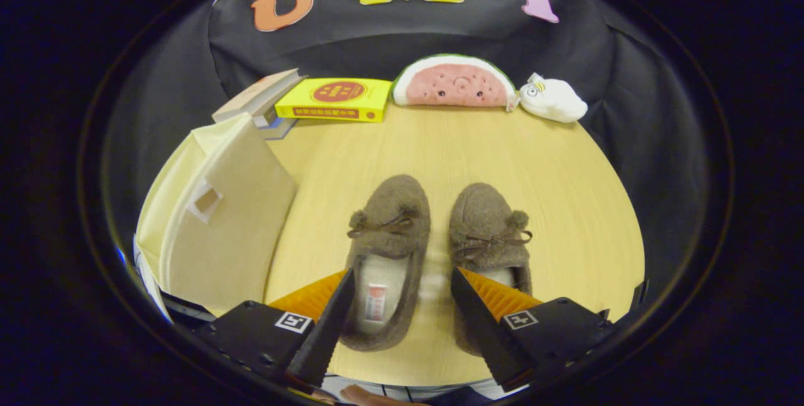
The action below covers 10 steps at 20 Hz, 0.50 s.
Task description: Open the storage box then place both shoes into the box .Put the left shoe in first, then the right shoe, with the right side of both shoes facing outward in a uniform manner.
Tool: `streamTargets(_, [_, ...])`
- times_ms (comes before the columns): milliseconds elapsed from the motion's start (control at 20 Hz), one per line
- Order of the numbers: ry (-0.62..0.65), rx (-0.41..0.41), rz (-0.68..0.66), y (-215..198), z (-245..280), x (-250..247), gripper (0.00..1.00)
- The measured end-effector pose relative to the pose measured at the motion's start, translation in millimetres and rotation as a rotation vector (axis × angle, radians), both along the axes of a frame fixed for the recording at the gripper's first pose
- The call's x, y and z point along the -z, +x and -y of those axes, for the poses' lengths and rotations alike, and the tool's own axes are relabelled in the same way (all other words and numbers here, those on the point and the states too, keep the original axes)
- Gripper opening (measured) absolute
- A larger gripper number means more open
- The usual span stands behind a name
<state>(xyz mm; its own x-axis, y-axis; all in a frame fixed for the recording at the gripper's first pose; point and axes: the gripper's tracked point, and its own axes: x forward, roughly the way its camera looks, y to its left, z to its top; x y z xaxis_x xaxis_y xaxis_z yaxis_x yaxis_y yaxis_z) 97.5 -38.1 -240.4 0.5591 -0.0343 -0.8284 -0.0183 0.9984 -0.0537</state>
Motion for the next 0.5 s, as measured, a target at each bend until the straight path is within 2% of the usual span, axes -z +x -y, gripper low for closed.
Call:
streamTargets(150, [0.013,0.044,-0.091,-2,3,17,0.87])
streamTargets(350, [-0.023,0.080,-0.133,6,12,29,0.58])
streamTargets(500, [0.019,0.082,-0.179,10,-1,38,0.33])
